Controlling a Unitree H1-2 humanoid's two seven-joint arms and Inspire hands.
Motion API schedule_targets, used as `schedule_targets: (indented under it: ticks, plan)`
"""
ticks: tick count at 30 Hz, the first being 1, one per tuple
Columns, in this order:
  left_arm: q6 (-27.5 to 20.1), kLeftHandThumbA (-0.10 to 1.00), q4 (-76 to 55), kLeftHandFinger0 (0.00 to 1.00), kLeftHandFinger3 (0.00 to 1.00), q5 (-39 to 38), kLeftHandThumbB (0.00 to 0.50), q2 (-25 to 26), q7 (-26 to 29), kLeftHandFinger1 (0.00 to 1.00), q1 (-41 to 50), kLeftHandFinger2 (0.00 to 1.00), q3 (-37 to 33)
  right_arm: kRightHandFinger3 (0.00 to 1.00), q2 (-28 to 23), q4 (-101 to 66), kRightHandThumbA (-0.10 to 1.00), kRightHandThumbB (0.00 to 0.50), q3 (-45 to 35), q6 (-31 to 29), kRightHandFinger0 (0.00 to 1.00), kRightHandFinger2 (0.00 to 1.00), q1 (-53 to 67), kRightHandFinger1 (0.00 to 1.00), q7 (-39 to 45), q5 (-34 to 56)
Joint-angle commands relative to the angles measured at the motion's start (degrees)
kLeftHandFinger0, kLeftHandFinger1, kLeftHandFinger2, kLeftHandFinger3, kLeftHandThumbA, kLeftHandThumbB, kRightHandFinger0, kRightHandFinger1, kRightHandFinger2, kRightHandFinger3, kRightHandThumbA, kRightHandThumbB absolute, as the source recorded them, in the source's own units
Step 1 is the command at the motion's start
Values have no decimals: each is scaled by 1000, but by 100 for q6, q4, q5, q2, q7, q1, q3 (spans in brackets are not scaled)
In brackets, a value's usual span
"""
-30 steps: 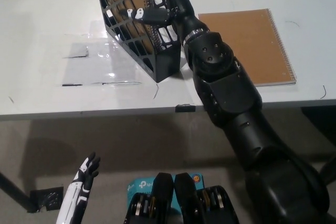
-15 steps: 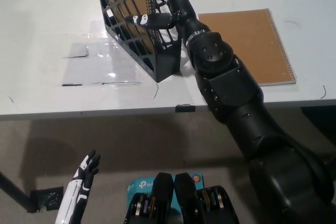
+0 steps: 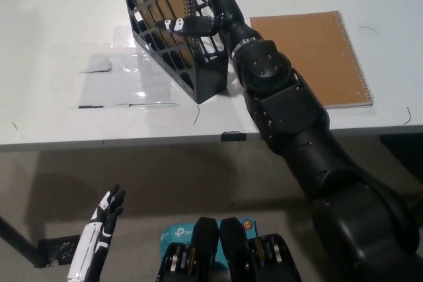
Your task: Use the right hand to pick up a book from the book holder on the left side and put it on another book on the right side
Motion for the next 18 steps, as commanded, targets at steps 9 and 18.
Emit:
schedule_targets:
  ticks: [9, 18]
  plan:
    - [-99, 1000, -139, 1000, 1000, -47, 139, 113, -117, 1000, -38, 1000, -57, 1000, 218, -248, 1000, 278, 98, -75, 1000, 1000, -291, 1000, -29, -68]
    - [33, 1000, -227, 1000, 1000, -125, 141, 89, -176, 1000, -77, 1000, -44, 1000, 167, 327, 963, 268, -60, -278, 910, 1000, -402, 966, -34, 118]
